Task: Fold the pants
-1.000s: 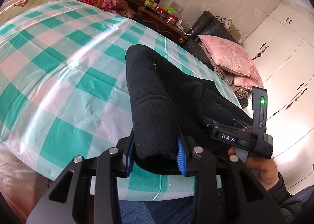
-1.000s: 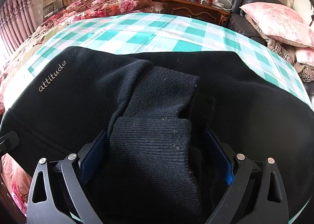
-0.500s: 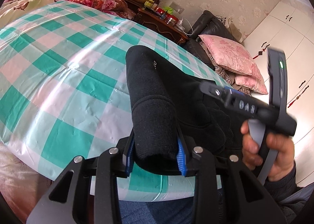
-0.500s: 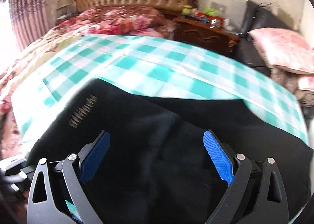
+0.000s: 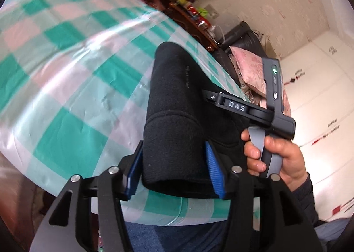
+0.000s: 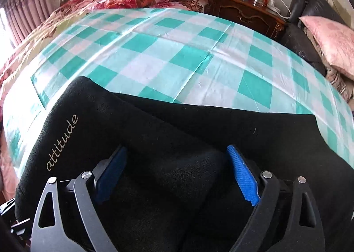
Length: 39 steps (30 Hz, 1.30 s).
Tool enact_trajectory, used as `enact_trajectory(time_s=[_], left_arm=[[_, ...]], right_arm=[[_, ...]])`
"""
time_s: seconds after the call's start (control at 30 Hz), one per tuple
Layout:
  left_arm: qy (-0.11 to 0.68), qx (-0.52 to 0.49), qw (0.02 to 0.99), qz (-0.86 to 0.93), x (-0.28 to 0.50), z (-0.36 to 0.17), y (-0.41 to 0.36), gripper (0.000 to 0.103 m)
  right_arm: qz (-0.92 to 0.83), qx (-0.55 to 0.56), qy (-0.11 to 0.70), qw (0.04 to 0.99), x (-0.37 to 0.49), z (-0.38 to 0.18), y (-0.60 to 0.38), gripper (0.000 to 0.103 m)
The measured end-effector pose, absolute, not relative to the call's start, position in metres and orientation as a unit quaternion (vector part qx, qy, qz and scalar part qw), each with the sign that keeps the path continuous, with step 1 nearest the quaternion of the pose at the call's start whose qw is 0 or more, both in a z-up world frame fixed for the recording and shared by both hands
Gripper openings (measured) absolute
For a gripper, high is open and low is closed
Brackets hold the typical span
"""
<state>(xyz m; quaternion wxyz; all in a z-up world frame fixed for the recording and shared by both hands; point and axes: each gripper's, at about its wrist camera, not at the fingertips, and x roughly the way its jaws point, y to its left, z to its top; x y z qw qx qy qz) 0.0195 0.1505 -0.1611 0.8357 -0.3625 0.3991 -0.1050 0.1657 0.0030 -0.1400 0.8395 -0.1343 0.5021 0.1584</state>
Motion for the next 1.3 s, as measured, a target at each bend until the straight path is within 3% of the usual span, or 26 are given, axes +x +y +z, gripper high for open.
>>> enact_trajectory(time_s=[0.2,0.5,0.63,0.77,0.9,1.0,1.13,1.3], left_arm=[[0.398,-0.399,0.819,-0.108,0.021,-0.172,0.153,0.059],[0.386,-0.434,0.806,-0.112,0.025,-0.178,0.146,0.058],[0.384,-0.425,0.814,-0.099,0.028,-0.175,0.141,0.040],[0.389,-0.320,0.861,-0.072,0.026,-0.149,0.118,0.034],[0.390,-0.222,0.893,-0.040,0.026,-0.126,0.092,0.033],[0.386,-0.144,0.911,-0.013,0.027,-0.109,0.068,0.033],[0.367,-0.049,0.929,0.014,0.026,-0.092,0.035,0.032],[0.340,0.032,0.939,0.030,0.022,-0.078,0.007,0.032]], right_arm=[[0.160,-0.138,0.500,0.840,0.166,-0.141,0.003,0.088],[0.159,-0.139,0.492,0.845,0.165,-0.141,0.003,0.090],[0.162,-0.133,0.492,0.845,0.166,-0.140,0.001,0.090],[0.164,-0.134,0.500,0.840,0.166,-0.125,0.002,0.090],[0.209,-0.121,0.500,0.832,0.166,-0.073,0.009,0.091],[0.258,-0.098,0.544,0.792,0.170,-0.046,0.028,0.092],[0.293,-0.116,0.606,0.730,0.170,-0.051,0.066,0.092],[0.301,-0.171,0.608,0.714,0.171,-0.064,0.094,0.092]])
